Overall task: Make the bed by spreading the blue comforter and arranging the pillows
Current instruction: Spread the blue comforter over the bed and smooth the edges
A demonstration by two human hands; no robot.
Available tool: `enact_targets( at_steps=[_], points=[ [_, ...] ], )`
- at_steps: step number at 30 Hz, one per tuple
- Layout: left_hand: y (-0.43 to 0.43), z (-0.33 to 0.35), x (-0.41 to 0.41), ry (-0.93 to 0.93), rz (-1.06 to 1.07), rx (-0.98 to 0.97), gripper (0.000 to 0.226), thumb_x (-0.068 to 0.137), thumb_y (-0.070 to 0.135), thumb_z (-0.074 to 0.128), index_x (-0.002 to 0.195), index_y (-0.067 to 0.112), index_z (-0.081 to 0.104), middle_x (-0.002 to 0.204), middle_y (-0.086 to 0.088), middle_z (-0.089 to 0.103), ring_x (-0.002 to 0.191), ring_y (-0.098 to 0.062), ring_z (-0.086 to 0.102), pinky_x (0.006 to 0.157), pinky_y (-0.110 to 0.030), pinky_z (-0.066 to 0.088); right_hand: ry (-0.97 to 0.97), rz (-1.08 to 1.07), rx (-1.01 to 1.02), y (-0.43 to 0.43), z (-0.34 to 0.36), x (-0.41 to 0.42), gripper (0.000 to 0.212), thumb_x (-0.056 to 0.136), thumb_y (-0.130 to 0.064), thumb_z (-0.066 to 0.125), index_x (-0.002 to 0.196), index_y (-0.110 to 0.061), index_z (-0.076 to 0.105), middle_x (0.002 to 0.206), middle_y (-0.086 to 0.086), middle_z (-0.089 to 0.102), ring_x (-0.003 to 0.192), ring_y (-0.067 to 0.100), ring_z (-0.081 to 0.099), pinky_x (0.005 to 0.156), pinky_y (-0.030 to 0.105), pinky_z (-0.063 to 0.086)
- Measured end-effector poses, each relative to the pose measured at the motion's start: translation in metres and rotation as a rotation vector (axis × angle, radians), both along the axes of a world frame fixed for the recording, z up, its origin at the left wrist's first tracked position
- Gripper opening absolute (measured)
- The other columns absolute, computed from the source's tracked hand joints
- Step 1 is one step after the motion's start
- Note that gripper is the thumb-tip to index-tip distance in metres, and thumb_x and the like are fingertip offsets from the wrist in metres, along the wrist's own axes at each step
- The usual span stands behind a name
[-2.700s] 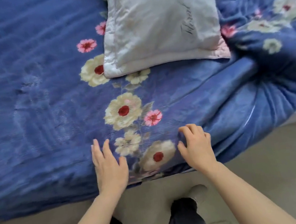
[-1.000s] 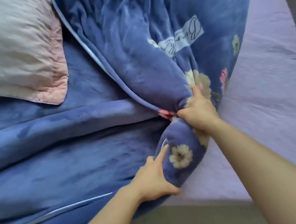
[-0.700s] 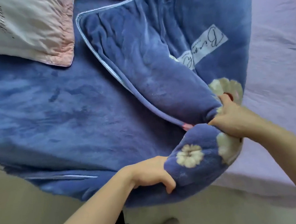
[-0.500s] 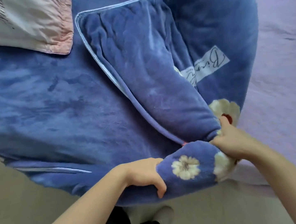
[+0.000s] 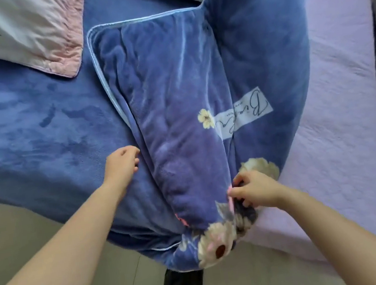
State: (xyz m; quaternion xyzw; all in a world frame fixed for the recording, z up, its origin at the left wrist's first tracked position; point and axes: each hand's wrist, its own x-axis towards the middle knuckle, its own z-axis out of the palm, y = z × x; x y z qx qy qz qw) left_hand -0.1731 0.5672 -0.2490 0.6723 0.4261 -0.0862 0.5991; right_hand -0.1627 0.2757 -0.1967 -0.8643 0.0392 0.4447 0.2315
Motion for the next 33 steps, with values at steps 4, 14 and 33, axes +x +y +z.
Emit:
enact_targets(
  at_steps=[4, 14, 33],
  points=[
    [-0.003, 0.004, 0.067, 0.009, -0.009, -0.065, 0.102, 0.059, 0.063, 0.075, 0.142, 0.016, 0.037, 0.14, 0.006, 0.049, 0.121, -0.013, 0.052, 0.103, -0.034, 0.042, -0.361, -0.184, 0.002, 0.004, 0.014, 0.067, 0.041, 0.087, -0.024, 0.057, 0.128, -0.017, 0.054, 0.107, 0.001, 0.066, 0.095, 0.02, 0.059, 0.079, 0.03, 0.043],
    [-0.14, 0.061, 0.131, -0.28, -0.679, 0.157, 0.015, 0.065, 0.02, 0.064, 0.067, 0.023, 0.049, 0.067, 0.006, 0.058, 0.073, -0.02, 0.059, 0.062, -0.029, 0.045, -0.549, -0.416, 0.117, -0.036, 0.048, 0.186, 0.066, 0.088, -0.052, 0.059, 0.144, -0.023, 0.042, 0.118, -0.005, 0.059, 0.121, 0.021, 0.054, 0.105, 0.035, 0.038],
    [-0.283, 0.087, 0.047, -0.591, -0.464, 0.322, 0.053, 0.064, 0.046, 0.065, 0.111, 0.025, 0.053, 0.112, 0.007, 0.049, 0.108, -0.006, 0.048, 0.096, -0.014, 0.035, -0.723, -0.206, -0.001, -0.168, 0.062, 0.194, 0.058, 0.079, -0.025, 0.064, 0.131, -0.028, 0.039, 0.116, 0.021, 0.063, 0.105, 0.041, 0.057, 0.075, 0.034, 0.036]
  ],
)
